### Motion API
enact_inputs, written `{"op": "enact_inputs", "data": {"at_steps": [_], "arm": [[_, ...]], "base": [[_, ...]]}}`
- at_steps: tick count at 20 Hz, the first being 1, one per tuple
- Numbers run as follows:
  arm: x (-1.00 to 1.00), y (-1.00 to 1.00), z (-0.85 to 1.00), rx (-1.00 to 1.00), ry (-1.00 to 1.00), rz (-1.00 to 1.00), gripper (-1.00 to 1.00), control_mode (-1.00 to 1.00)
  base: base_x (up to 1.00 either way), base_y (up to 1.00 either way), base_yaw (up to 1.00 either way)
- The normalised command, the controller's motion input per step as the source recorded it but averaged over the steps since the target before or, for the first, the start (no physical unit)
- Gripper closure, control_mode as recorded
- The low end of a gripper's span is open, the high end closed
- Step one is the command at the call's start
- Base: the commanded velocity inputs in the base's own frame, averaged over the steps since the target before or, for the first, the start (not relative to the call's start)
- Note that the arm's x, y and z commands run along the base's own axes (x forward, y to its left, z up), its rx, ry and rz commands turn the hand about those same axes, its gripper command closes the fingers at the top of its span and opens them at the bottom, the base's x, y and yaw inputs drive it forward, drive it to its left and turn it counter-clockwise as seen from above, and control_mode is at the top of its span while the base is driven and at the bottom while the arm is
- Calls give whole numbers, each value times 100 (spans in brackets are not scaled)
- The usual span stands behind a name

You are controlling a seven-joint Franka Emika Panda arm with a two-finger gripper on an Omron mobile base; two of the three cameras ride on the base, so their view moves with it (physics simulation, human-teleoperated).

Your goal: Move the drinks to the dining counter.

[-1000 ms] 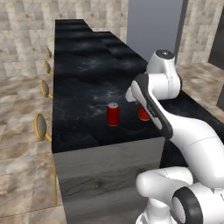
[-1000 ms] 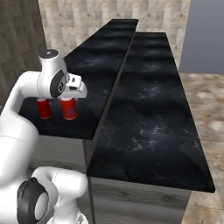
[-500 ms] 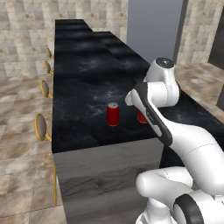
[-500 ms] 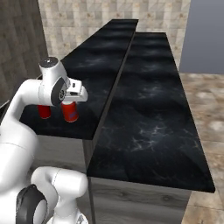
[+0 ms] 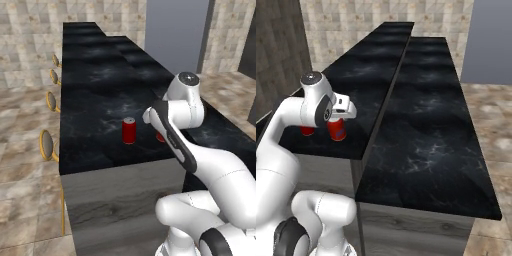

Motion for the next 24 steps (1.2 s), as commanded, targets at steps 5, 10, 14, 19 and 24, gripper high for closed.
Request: {"op": "enact_inputs", "data": {"at_steps": [5,10,14,19,24], "arm": [[1,0,-11,0,-4,0,100,-100],[0,0,-12,0,-4,0,-100,-100],[0,-2,0,0,-2,0,-100,-100],[0,-8,0,0,0,0,-100,-100],[1,-2,3,0,0,0,-100,-100]], "base": [[0,0,0],[0,0,0],[0,0,0],[0,0,0],[0,0,0]]}}
